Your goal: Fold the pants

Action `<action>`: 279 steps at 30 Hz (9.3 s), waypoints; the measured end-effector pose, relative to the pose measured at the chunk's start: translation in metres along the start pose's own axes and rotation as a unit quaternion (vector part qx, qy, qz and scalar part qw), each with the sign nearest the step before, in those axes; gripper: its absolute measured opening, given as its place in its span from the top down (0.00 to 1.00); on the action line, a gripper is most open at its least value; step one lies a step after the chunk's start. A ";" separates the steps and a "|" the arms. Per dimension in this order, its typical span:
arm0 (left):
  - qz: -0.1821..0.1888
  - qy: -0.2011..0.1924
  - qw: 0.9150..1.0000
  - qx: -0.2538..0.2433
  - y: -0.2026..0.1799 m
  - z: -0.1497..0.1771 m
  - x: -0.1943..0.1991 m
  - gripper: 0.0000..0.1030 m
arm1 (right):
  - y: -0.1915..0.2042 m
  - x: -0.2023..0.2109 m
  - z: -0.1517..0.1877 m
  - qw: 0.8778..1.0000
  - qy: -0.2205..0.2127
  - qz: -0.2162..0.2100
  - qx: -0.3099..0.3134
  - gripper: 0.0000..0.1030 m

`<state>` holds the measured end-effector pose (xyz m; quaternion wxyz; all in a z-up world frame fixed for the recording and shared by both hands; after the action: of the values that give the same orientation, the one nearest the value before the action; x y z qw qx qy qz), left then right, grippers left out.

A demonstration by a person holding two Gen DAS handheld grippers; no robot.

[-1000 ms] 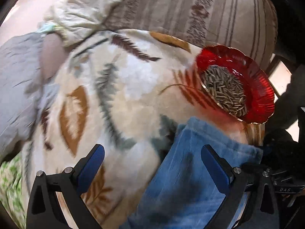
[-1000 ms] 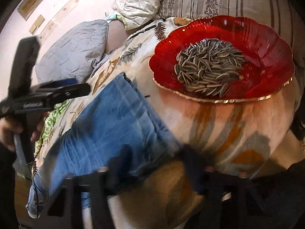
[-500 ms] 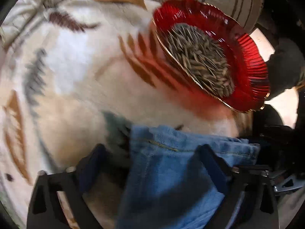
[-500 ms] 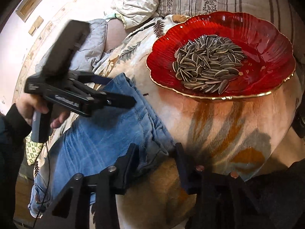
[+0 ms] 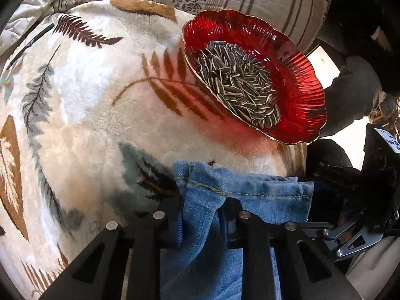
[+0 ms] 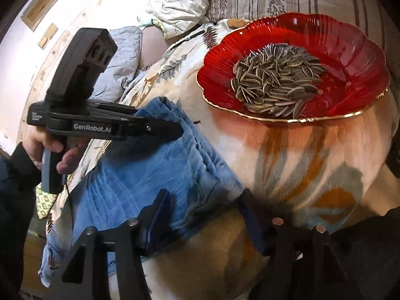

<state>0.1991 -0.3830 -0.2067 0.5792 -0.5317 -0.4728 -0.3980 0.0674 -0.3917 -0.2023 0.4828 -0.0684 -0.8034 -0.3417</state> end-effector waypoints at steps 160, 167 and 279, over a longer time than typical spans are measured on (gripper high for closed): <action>-0.239 -0.164 0.834 0.470 -0.033 0.323 0.074 0.12 | 0.133 0.010 0.021 0.949 0.021 0.014 0.314 0.18; -0.249 -0.180 0.796 0.522 -0.034 0.393 0.109 0.12 | 0.128 0.004 0.028 0.956 0.030 -0.007 0.291 0.18; -0.058 -0.222 0.900 0.370 0.005 0.189 0.157 0.12 | 0.092 0.062 0.014 0.978 -0.005 -0.133 0.158 0.11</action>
<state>0.2179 -0.1880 -0.0581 0.5903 -0.3248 -0.7323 -0.0990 0.0657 -0.3269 -0.1112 0.4333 0.1148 -0.8519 -0.2709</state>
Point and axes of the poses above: each gripper's, at about its wrist camera, not at the fingertips, and x roughly against the way its jaws point, y to its left, z to its underside, the point moved 10 cm from there along -x, roughly the way its jaws point, and after that the axes turned 15 degrees about y, right-handed, at the moved point
